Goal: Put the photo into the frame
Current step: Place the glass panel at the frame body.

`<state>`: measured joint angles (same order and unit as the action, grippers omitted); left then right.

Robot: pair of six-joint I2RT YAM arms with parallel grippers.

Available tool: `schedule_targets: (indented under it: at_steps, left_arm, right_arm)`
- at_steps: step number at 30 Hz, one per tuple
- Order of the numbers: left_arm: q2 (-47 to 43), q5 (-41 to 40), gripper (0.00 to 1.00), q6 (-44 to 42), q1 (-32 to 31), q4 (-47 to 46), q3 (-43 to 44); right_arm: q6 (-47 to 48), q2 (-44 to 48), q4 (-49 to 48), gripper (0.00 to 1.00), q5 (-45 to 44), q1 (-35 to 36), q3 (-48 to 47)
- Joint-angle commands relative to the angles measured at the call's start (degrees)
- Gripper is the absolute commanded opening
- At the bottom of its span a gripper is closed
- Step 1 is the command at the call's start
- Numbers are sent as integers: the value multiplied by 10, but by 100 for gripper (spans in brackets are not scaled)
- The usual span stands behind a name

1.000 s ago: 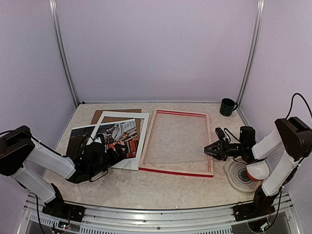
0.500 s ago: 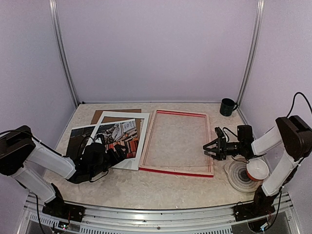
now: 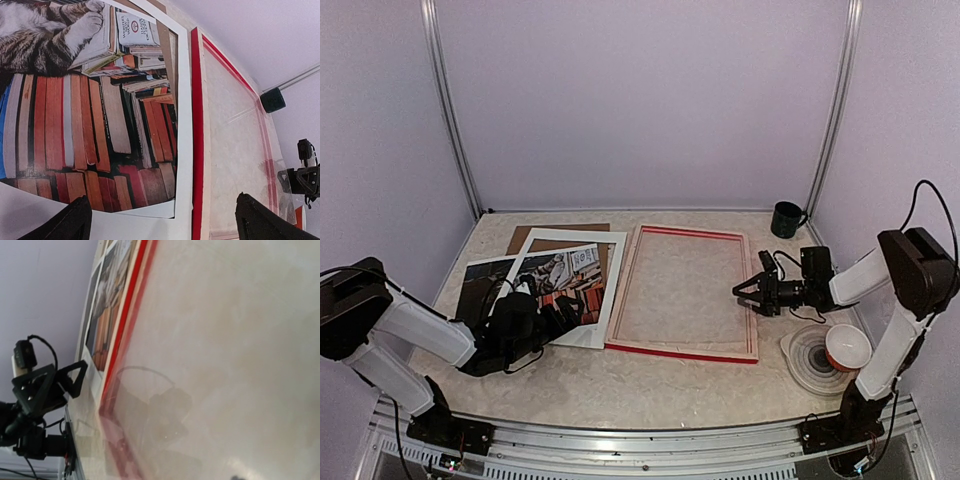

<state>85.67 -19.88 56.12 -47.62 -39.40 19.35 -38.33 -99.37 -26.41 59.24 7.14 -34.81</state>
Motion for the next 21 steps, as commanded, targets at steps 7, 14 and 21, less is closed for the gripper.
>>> schedule_targets:
  at_steps: [7,14,21]
  left_arm:
    - [-3,-3,99,-7,-4,10,16]
    - [1,-4,99,-4,-7,7,15]
    - [8,-2,99,-1,-10,4,15]
  right_arm:
    - [-26,-36,-77,44,19,5,-23]
    - [-34,-36,-132,30,32,5,-26]
    - [-37,-47,-188,23,44,5,-15]
